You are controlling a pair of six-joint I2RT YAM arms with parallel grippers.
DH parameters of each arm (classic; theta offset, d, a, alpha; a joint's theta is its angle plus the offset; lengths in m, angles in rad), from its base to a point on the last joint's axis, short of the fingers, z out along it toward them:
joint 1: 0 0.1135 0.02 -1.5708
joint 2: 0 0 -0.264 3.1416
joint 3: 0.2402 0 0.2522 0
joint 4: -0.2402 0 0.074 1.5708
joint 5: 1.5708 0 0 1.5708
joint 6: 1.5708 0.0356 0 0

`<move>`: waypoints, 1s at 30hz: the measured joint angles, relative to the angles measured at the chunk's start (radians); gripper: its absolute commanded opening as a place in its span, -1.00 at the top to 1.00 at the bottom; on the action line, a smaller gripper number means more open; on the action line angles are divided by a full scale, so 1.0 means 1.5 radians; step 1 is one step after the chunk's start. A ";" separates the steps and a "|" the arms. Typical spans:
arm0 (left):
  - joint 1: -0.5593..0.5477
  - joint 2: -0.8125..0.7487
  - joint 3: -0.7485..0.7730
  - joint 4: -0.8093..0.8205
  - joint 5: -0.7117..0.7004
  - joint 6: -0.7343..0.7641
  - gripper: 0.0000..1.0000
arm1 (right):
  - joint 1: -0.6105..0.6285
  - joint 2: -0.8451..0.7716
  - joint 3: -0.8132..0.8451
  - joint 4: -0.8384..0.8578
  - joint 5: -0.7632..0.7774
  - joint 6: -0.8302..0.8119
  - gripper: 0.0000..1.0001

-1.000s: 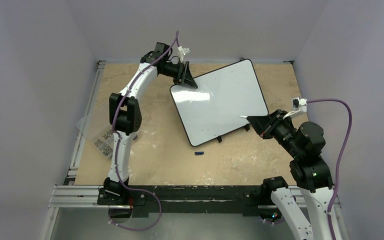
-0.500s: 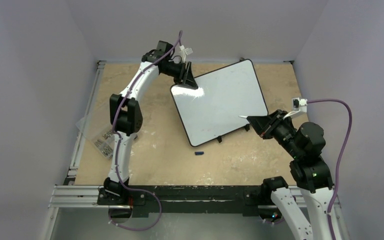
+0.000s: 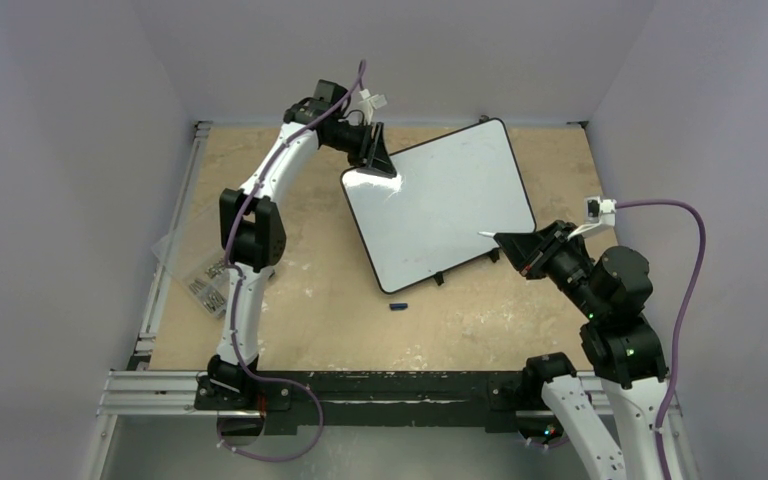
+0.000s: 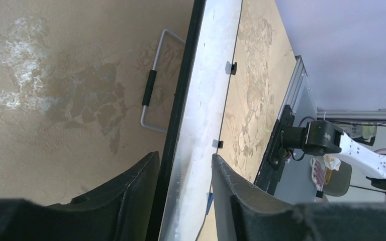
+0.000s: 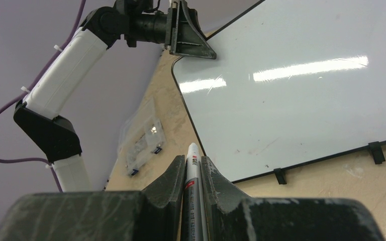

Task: Write a sentence on the whiteboard
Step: Hold the whiteboard on the whiteboard stand.

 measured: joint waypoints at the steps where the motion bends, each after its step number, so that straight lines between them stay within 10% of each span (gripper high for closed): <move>1: 0.001 0.000 0.000 0.000 -0.001 0.000 0.34 | 0.000 0.000 0.000 0.000 0.000 0.000 1.00; 16: 0.002 -0.010 0.000 0.000 -0.017 -0.001 0.11 | 0.000 0.000 0.000 0.000 0.000 0.000 1.00; 30: 0.009 -0.018 0.000 0.001 -0.012 0.000 0.76 | 0.000 0.000 0.000 0.000 -0.006 -0.002 1.00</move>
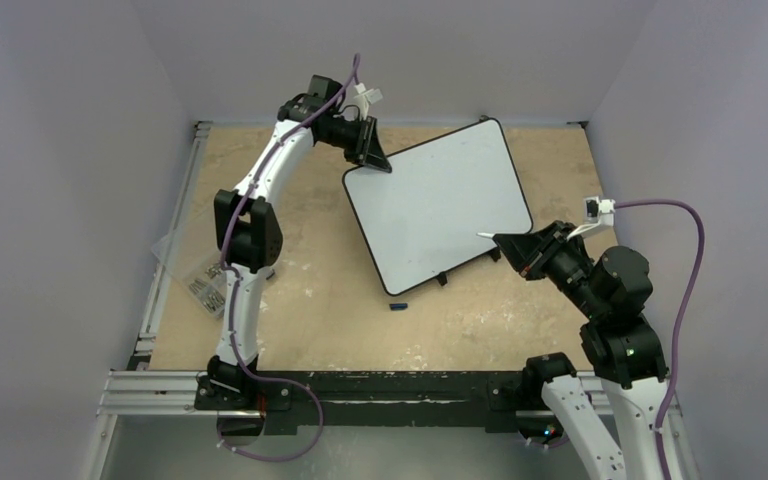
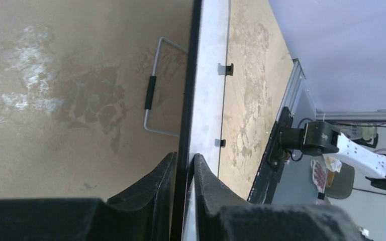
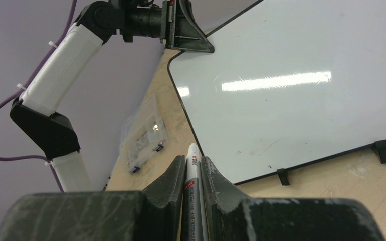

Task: Write a sentence on the whiteboard
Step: Hold the whiteboard on the whiteboard stand.

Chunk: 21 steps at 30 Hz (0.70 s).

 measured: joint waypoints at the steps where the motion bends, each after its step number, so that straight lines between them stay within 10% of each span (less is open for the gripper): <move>1: 0.000 0.000 0.000 0.000 0.008 0.000 0.85 | 0.000 0.000 0.000 0.000 -0.003 0.000 1.00; 21: -0.013 -0.084 -0.107 0.049 0.039 0.007 1.00 | 0.000 0.024 -0.208 0.289 -0.134 0.011 1.00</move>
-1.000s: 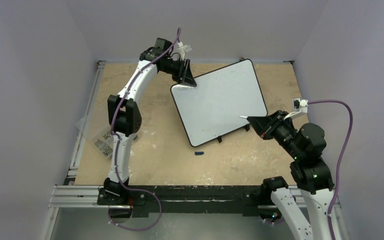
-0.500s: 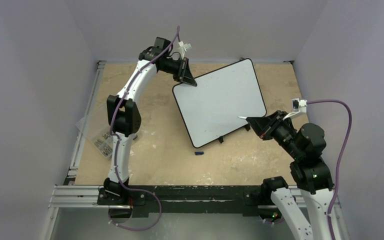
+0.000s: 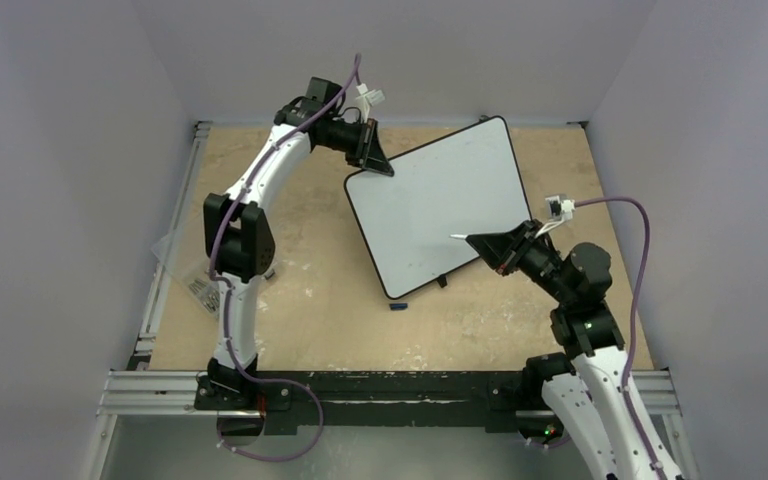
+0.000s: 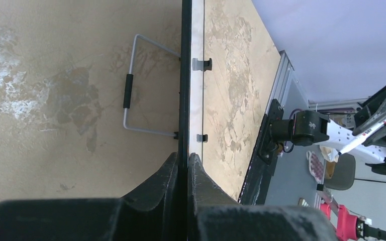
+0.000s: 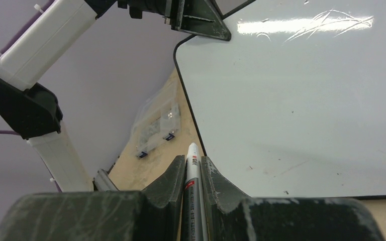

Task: Write a sentence on the whiteboard
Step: Hold the whiteboard on the whiteboard stand.

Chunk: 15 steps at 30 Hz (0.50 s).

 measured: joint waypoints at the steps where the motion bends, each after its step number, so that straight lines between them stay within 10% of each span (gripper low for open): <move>1: -0.001 -0.005 -0.007 0.006 -0.002 -0.001 1.00 | 0.002 0.009 -0.008 0.023 -0.002 0.004 1.00; 15: -0.006 -0.054 -0.088 0.071 -0.023 -0.017 1.00 | 0.182 0.292 0.041 0.252 0.106 -0.061 1.00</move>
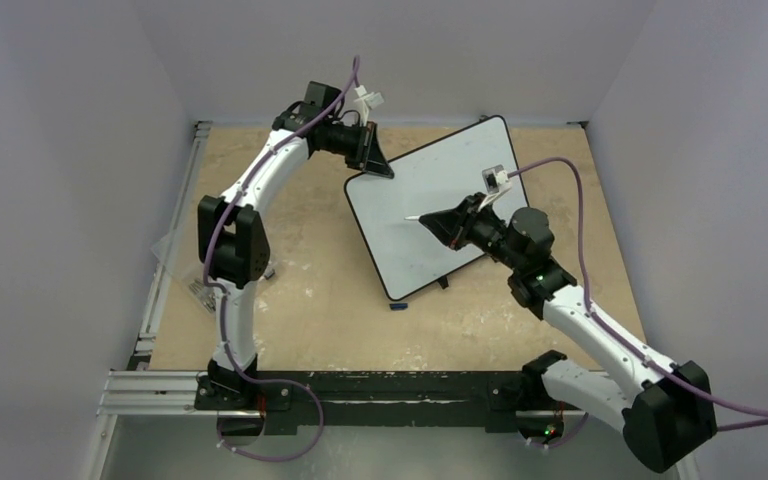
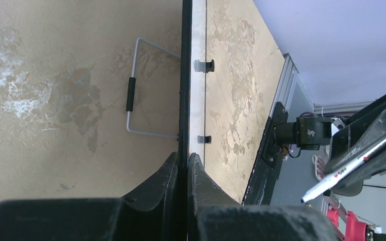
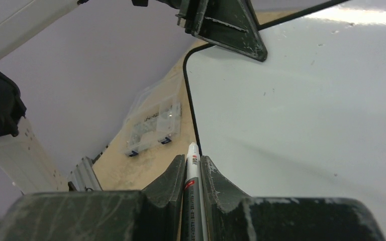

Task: Write a sentence on the whiteboard
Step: Hold the whiteboard on the whiteboard stand, then write a sentence on the whiteboard.

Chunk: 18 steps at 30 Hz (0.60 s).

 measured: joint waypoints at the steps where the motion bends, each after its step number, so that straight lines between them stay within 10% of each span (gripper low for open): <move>1: 0.000 -0.001 -0.003 0.002 0.000 0.000 1.00 | 0.009 0.010 0.000 0.013 0.004 -0.006 1.00; 18: -0.003 -0.017 -0.022 0.007 -0.024 0.013 1.00 | 0.104 0.252 0.056 0.219 0.026 -0.129 1.00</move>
